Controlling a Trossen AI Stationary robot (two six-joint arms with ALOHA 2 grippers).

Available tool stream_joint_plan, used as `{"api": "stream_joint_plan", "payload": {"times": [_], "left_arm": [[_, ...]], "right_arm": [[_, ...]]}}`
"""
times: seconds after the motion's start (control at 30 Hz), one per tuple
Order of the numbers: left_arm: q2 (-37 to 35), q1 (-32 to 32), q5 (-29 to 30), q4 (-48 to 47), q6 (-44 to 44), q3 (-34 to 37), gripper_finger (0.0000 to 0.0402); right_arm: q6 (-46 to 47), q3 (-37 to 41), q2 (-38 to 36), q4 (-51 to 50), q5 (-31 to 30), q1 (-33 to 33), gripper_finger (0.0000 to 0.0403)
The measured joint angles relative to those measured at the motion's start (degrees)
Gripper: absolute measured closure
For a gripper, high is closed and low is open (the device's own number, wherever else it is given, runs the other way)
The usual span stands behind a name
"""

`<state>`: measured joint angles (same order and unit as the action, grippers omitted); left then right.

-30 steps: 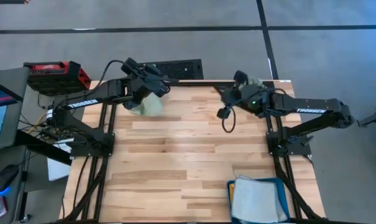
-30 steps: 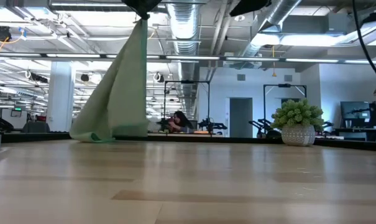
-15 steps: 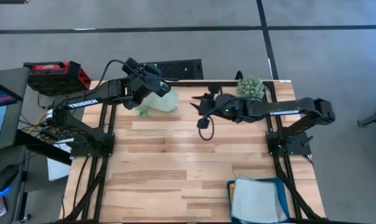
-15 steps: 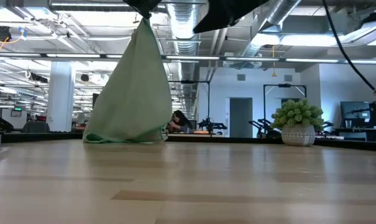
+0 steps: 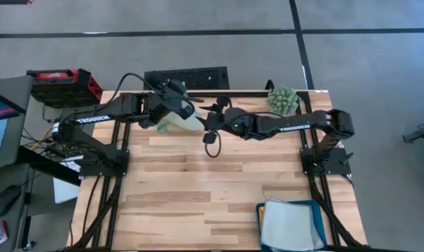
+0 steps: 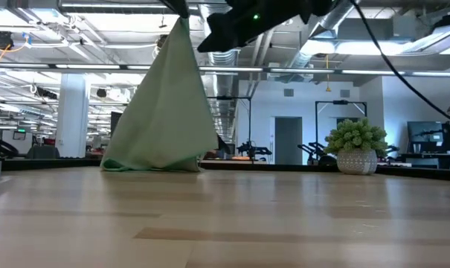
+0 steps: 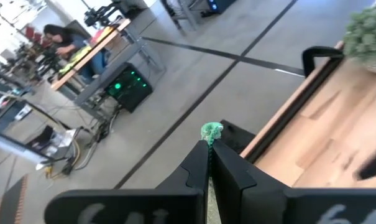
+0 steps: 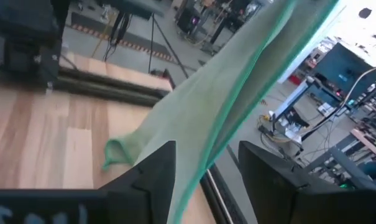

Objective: Fold microfiber towels
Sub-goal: Fold the green towel

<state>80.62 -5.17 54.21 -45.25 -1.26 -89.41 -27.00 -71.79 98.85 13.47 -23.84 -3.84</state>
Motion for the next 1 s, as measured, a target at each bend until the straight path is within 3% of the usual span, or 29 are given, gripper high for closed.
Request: {"api": "stream_joint_plan", "payload": {"times": [0.27, 0.73, 1.0], "left_arm": [[0.0, 4.07, 0.43, 0.09, 0.07, 0.0, 0.0402], [0.0, 5.9, 6.21, 0.15, 2.32, 0.0, 0.0401], [0.0, 5.9, 6.23, 0.17, 2.52, 0.0, 0.0401]], "right_arm": [[-0.46, -4.99, 5.62, -0.14, 0.33, -0.43, 0.0219], [6.76, -5.53, 6.65, -16.25, 13.28, 0.08, 0.0252], [9.18, -5.63, 9.26, -18.45, 13.69, 0.07, 0.027]]}}
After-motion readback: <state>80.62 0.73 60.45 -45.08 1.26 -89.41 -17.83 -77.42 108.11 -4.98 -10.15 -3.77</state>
